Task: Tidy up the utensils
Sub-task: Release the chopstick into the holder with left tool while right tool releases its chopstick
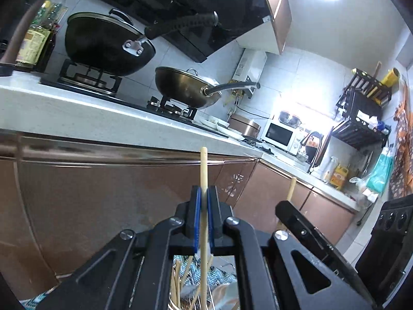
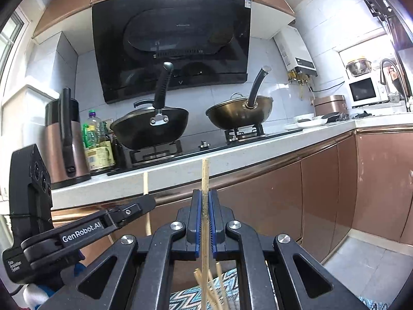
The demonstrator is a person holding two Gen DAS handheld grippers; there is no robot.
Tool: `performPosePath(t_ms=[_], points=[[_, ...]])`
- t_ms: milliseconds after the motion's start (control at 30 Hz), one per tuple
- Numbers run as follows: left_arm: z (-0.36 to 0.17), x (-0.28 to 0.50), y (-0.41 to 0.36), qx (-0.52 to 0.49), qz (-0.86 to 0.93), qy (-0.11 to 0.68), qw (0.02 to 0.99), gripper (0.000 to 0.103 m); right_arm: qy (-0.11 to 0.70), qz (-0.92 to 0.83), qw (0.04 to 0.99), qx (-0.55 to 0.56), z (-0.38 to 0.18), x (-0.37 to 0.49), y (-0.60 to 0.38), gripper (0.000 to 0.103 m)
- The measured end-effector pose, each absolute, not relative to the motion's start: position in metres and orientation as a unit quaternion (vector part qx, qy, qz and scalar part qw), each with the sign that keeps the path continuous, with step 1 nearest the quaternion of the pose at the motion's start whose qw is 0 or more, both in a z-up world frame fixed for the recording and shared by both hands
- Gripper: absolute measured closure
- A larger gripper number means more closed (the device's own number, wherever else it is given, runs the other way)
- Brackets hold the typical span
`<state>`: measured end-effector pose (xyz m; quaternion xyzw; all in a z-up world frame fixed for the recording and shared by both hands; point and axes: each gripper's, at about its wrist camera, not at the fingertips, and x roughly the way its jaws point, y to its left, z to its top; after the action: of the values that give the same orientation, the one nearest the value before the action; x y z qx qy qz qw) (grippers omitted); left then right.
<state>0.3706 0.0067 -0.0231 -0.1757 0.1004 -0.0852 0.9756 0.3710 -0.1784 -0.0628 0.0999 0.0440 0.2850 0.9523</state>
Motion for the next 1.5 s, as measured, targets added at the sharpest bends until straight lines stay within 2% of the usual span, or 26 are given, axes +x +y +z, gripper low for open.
performPosePath(t_ms=[467, 733, 767, 900, 1033, 1100, 1233, 1333, 1433, 1500], points=[[-0.101, 0.412, -0.002, -0.184, -0.065, 0.113, 0.974, 0.099, 0.06, 0.24, 0.966, 0.074, -0.141, 0.397, -0.168, 0.097], [-0.109, 0.404, -0.002, -0.181, -0.054, 0.108, 0.976, 0.097, 0.073, 0.23, 0.968, 0.063, -0.149, 0.387, -0.171, 0.097], [-0.109, 0.402, -0.002, -0.179, -0.055, 0.109, 0.976, 0.097, 0.073, 0.23, 0.968, 0.061, -0.149, 0.385, -0.171, 0.096], [-0.107, 0.394, -0.002, -0.172, -0.059, 0.115, 0.977, 0.095, 0.071, 0.225, 0.97, 0.056, -0.144, 0.376, -0.172, 0.081], [-0.101, 0.384, 0.001, -0.174, -0.065, 0.117, 0.976, 0.086, 0.066, 0.213, 0.974, 0.049, -0.132, 0.362, -0.174, 0.078], [-0.098, 0.378, 0.002, -0.172, -0.067, 0.114, 0.976, 0.085, 0.062, 0.207, 0.975, 0.047, -0.125, 0.354, -0.177, 0.074], [-0.09, 0.368, 0.008, -0.182, -0.072, 0.118, 0.974, 0.085, 0.058, 0.198, 0.977, 0.046, -0.113, 0.338, -0.184, 0.072], [-0.084, 0.352, 0.013, -0.182, -0.07, 0.116, 0.974, 0.082, 0.064, 0.191, 0.978, 0.044, -0.109, 0.326, -0.187, 0.068], [-0.08, 0.333, 0.017, -0.179, -0.064, 0.119, 0.975, 0.075, 0.075, 0.189, 0.978, 0.045, -0.109, 0.315, -0.192, 0.063], [-0.08, 0.317, 0.019, -0.176, -0.057, 0.128, 0.974, 0.065, 0.085, 0.183, 0.978, 0.042, -0.111, 0.307, -0.194, 0.059]])
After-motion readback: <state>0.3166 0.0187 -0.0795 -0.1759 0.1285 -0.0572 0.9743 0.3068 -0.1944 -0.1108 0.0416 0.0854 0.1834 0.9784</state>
